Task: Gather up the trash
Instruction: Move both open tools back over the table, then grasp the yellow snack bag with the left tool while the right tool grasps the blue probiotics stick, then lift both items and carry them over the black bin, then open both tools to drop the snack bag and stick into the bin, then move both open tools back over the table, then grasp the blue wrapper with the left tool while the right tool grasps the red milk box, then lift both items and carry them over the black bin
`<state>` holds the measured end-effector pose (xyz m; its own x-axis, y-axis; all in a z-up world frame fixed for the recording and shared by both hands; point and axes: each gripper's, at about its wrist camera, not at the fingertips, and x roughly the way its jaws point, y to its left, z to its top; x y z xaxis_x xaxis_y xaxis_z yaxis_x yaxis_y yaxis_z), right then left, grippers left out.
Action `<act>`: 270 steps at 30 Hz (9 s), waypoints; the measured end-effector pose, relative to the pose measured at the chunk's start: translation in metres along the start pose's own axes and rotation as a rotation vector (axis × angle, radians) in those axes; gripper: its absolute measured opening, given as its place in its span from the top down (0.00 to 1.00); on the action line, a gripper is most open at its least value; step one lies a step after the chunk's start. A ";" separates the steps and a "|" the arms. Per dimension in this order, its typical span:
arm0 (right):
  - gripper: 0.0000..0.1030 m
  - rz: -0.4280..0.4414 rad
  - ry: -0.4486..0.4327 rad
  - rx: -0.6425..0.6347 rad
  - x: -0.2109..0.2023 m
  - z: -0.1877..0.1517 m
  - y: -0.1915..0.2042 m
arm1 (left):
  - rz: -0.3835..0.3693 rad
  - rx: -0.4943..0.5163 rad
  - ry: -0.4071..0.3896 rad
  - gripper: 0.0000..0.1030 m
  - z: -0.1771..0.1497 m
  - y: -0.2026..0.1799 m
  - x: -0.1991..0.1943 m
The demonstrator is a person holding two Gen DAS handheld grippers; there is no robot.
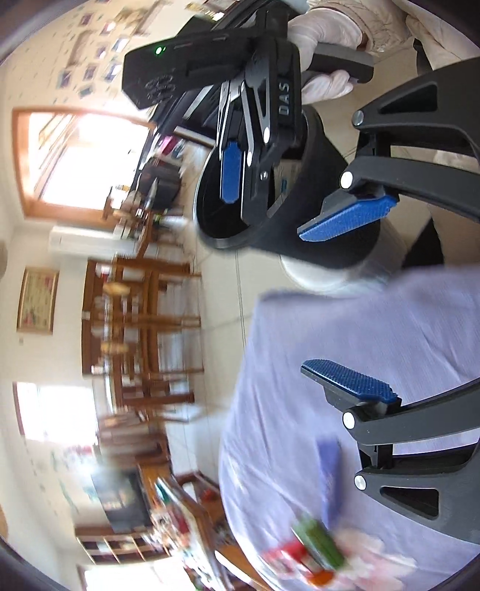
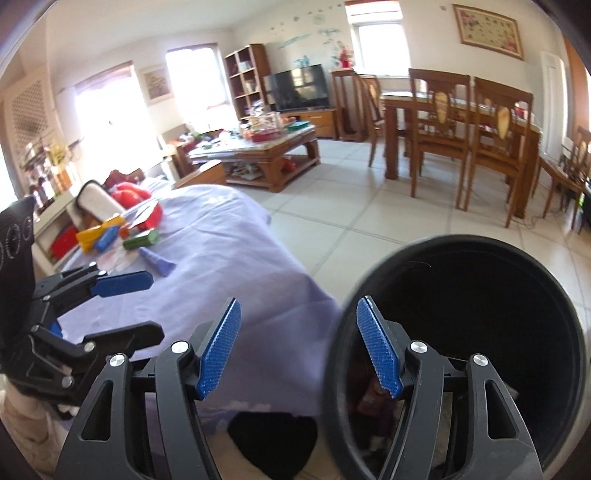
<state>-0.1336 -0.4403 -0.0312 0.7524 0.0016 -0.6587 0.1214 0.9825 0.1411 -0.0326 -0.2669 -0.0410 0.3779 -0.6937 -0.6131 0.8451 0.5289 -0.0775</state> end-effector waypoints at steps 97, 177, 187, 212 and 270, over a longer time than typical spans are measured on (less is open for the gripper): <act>0.85 0.149 0.015 -0.146 0.006 0.046 0.059 | 0.122 -0.056 -0.132 0.76 0.025 0.085 -0.085; 0.27 -0.181 -0.064 0.276 -0.066 -0.049 -0.152 | -0.147 0.105 0.000 0.16 0.022 -0.097 0.057; 0.27 -0.075 -0.057 0.143 -0.025 -0.001 -0.056 | 0.021 -0.049 -0.081 0.10 0.003 -0.002 -0.004; 0.27 0.249 0.048 -0.117 0.146 0.106 0.210 | 0.509 -0.325 -0.042 0.05 -0.053 0.270 -0.123; 0.50 0.291 -0.003 -0.091 0.100 0.121 0.179 | 0.359 -0.225 -0.108 0.57 -0.012 0.196 -0.129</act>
<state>0.0418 -0.2868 0.0175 0.7488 0.2855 -0.5981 -0.1584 0.9534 0.2568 0.0798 -0.0680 0.0129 0.6802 -0.4874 -0.5476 0.5539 0.8310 -0.0515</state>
